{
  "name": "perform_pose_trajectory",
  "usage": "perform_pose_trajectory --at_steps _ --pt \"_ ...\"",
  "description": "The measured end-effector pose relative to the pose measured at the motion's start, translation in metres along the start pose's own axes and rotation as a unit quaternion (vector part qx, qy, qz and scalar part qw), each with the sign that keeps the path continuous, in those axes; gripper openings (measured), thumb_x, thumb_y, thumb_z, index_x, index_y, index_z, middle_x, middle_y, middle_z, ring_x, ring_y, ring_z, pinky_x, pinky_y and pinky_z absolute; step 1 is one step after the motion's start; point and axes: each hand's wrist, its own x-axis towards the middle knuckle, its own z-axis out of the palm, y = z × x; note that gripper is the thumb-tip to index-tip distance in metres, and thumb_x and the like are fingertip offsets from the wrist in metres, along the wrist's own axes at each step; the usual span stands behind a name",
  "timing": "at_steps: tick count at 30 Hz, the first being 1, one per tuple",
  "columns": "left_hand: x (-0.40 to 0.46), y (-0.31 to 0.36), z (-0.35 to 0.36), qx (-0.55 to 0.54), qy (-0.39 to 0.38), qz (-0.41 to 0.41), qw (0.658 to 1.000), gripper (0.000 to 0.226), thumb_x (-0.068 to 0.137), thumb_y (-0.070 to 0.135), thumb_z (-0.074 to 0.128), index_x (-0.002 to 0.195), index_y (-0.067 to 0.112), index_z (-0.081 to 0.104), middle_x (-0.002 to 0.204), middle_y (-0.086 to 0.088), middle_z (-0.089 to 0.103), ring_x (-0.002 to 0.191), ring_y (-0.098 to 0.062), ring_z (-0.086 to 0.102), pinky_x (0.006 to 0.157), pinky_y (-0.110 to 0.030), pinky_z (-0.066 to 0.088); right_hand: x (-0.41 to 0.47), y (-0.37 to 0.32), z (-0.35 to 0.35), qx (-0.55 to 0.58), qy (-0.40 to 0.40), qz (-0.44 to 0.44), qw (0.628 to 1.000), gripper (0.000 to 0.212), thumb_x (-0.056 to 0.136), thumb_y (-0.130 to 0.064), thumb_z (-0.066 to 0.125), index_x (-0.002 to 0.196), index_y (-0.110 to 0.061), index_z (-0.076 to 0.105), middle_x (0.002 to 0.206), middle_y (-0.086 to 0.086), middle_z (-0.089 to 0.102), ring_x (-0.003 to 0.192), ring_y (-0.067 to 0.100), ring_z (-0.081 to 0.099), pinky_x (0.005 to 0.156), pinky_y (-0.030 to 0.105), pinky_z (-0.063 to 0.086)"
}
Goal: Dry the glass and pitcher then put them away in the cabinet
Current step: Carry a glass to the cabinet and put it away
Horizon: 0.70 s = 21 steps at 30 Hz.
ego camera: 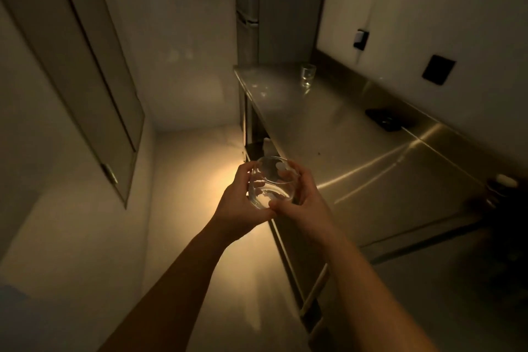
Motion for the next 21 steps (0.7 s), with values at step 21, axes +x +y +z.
perform_pose_trajectory --at_steps 21 --pt "0.239 -0.099 -0.107 0.030 0.188 -0.033 0.981 0.090 0.063 0.024 0.089 0.135 0.021 0.036 0.126 0.003 0.055 0.110 -0.015 0.058 0.091 -0.033 0.054 0.322 0.041 0.077 -0.007 -0.151 0.009 0.988 0.079 0.077 -0.006 0.075 0.129 -0.047 0.032 0.144 -0.006 0.041 0.127 0.016 0.043 0.105 0.044 0.043"
